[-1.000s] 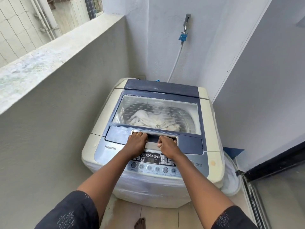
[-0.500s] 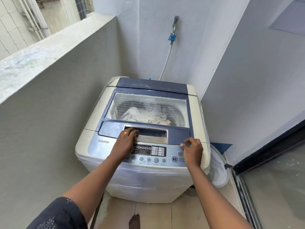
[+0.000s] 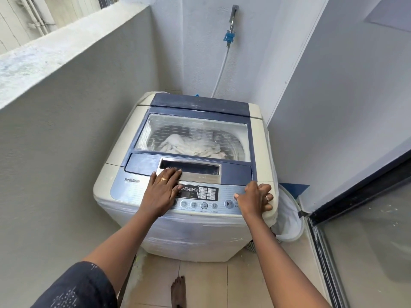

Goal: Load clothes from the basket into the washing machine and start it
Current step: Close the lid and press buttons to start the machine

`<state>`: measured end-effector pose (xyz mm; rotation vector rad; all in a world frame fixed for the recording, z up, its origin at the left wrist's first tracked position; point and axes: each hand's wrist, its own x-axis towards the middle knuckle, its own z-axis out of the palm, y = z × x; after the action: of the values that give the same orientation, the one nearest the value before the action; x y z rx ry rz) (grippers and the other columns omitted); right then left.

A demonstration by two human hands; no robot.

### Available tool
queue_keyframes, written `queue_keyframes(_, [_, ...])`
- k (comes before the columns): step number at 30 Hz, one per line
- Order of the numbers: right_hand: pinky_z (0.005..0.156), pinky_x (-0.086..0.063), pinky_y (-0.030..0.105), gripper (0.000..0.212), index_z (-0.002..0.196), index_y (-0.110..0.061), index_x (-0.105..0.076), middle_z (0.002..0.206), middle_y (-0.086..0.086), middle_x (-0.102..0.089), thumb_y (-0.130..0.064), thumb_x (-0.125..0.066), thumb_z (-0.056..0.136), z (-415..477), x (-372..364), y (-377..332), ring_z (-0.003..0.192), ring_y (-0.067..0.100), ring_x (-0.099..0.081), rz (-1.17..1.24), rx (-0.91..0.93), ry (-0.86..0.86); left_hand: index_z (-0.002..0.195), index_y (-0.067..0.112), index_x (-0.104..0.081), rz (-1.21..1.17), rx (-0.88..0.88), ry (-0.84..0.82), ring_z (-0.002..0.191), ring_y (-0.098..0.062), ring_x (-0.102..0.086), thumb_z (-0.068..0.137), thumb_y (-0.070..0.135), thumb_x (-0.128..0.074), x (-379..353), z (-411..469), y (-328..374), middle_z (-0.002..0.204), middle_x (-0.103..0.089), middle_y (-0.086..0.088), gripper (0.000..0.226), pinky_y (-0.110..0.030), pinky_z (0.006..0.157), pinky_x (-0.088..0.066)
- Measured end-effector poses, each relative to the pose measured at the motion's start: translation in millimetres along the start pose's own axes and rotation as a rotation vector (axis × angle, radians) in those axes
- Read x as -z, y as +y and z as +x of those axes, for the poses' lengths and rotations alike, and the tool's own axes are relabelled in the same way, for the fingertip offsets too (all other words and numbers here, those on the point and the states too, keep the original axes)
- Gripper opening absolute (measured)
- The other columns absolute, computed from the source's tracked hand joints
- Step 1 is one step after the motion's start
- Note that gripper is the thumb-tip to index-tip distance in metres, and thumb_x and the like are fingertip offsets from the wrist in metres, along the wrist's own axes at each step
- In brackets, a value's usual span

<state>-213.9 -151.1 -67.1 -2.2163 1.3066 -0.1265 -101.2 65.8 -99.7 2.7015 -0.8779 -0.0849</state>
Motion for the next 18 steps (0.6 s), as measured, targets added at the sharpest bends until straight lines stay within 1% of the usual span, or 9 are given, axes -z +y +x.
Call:
queue_keyframes(2, [0.093,-0.034,0.043,0.041,0.110,-0.009,-0.045,0.126,0.011,-0.029,-0.023,-0.070,0.081,1.9,-4.2,-1.0,0.113,0.035,-0.034,-0.060,-0.001,-0.028,0.149,0.023,-0.027,0.014,-0.001,0.012,0.145,-0.016,-0.022,0.085,0.053,0.001,-3.8,-1.0,-2.0,0.154,-0.031,0.004,0.076,-0.040,0.119,-0.006])
queue_keyframes(4, [0.094,-0.033,0.044,0.039,0.116,-0.008,-0.041,0.127,0.012,-0.027,-0.020,-0.063,0.086,1.5,-8.5,-3.8,0.115,0.035,-0.032,-0.100,-0.005,-0.046,0.148,0.023,-0.028,0.016,0.001,0.023,0.145,-0.017,-0.023,0.087,0.051,0.000,-5.9,0.2,-3.8,0.153,-0.031,0.004,0.073,-0.040,0.119,-0.007])
queue_keyframes(6, [0.095,-0.031,0.044,0.036,0.118,-0.008,-0.040,0.127,0.011,-0.026,-0.011,-0.057,0.087,-1.1,-10.8,-8.8,0.117,0.034,-0.031,-0.104,-0.043,-0.050,0.148,0.023,-0.029,0.013,0.002,0.035,0.144,-0.017,-0.024,0.088,0.050,0.000,-6.6,0.8,-3.6,0.153,-0.032,0.004,0.072,-0.040,0.119,-0.008])
queue_keyframes(8, [0.094,-0.029,0.043,0.037,0.118,-0.008,-0.042,0.127,0.011,-0.026,-0.002,-0.055,0.084,-4.7,-11.3,-13.1,0.117,0.034,-0.030,-0.095,-0.078,-0.043,0.148,0.023,-0.029,0.009,0.002,0.039,0.144,-0.017,-0.023,0.088,0.051,0.001,-5.3,-0.1,-2.4,0.153,-0.032,0.004,0.072,-0.040,0.119,-0.008])
queue_keyframes(10, [0.094,-0.028,0.043,0.038,0.117,-0.007,-0.043,0.128,0.012,-0.026,0.002,-0.055,0.082,-6.3,-9.7,-13.8,0.118,0.034,-0.029,-0.085,-0.091,-0.046,0.148,0.023,-0.028,-0.004,-0.001,0.035,0.145,-0.016,-0.021,0.087,0.052,0.003,-3.8,-1.6,0.2,0.154,-0.031,0.005,0.074,-0.038,0.120,-0.007])
queue_keyframes(12, [0.095,-0.029,0.044,0.037,0.116,-0.008,-0.044,0.127,0.012,-0.026,-0.002,-0.057,0.083,-3.0,-6.5,-12.3,0.117,0.035,-0.030,-0.057,-0.111,-0.068,0.148,0.022,-0.028,-0.037,-0.003,0.032,0.146,-0.015,-0.020,0.085,0.053,0.004,-1.6,-2.1,0.3,0.155,-0.029,0.005,0.077,-0.037,0.120,-0.008])
queue_keyframes(15, [0.097,-0.031,0.044,0.042,0.113,-0.010,-0.046,0.126,0.012,-0.027,-0.016,-0.069,0.078,2.8,2.1,-4.9,0.116,0.036,-0.034,0.038,-0.151,-0.096,0.146,0.016,-0.034,-0.098,0.008,0.050,0.145,-0.018,-0.023,0.085,0.053,0.001,-0.6,-0.4,-4.2,0.154,-0.032,0.000,0.079,-0.034,0.119,-0.012])
queue_keyframes(16, [0.098,-0.031,0.043,0.044,0.111,-0.011,-0.047,0.127,0.012,-0.028,-0.020,-0.073,0.077,2.7,3.9,-1.4,0.115,0.036,-0.036,0.074,-0.146,-0.096,0.146,0.015,-0.035,-0.103,0.021,0.062,0.144,-0.020,-0.024,0.086,0.053,0.000,-0.9,-0.4,-5.9,0.153,-0.033,-0.002,0.079,-0.033,0.119,-0.013])
queue_keyframes(18, [0.098,-0.031,0.042,0.039,0.102,-0.015,-0.049,0.126,0.010,-0.031,-0.024,-0.075,0.075,-0.1,3.3,6.4,0.115,0.035,-0.038,0.149,-0.107,-0.061,0.145,0.013,-0.037,-0.095,0.056,0.088,0.143,-0.021,-0.026,0.087,0.052,-0.001,-2.3,-1.1,-7.8,0.152,-0.035,-0.004,0.078,-0.032,0.119,-0.013])
